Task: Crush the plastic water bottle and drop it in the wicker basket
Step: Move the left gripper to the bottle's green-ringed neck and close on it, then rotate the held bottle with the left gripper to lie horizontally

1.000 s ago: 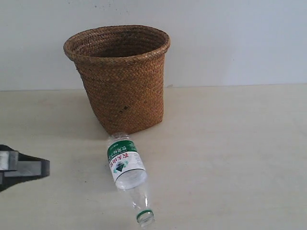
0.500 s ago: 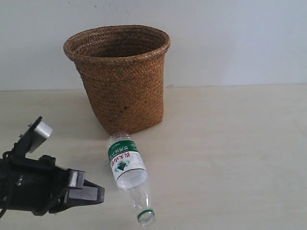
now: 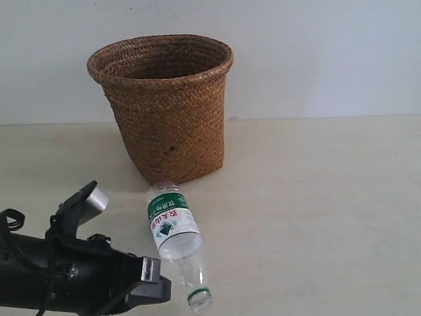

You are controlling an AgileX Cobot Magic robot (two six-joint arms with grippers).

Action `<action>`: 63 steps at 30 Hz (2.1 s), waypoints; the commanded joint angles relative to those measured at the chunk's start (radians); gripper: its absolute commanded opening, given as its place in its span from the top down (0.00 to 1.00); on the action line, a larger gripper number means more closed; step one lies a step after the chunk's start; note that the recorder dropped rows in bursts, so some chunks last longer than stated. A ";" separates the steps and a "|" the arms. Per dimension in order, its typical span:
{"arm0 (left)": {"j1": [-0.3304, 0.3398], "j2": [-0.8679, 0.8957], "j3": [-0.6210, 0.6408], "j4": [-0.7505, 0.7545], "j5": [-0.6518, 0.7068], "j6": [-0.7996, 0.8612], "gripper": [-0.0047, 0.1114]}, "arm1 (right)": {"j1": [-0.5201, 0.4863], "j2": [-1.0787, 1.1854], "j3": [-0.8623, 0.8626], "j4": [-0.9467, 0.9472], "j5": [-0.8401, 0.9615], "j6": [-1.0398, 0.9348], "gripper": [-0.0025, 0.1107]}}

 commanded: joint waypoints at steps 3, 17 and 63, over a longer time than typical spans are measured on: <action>-0.013 0.074 -0.020 -0.022 -0.003 0.021 0.81 | -0.003 -0.004 0.000 -0.007 -0.005 0.001 0.98; -0.013 0.241 -0.111 -0.022 0.087 -0.105 0.51 | -0.003 -0.004 0.000 -0.007 -0.005 0.001 0.98; -0.064 0.325 -0.226 0.041 -0.009 -0.283 0.53 | -0.003 -0.004 0.000 0.012 -0.021 0.001 0.98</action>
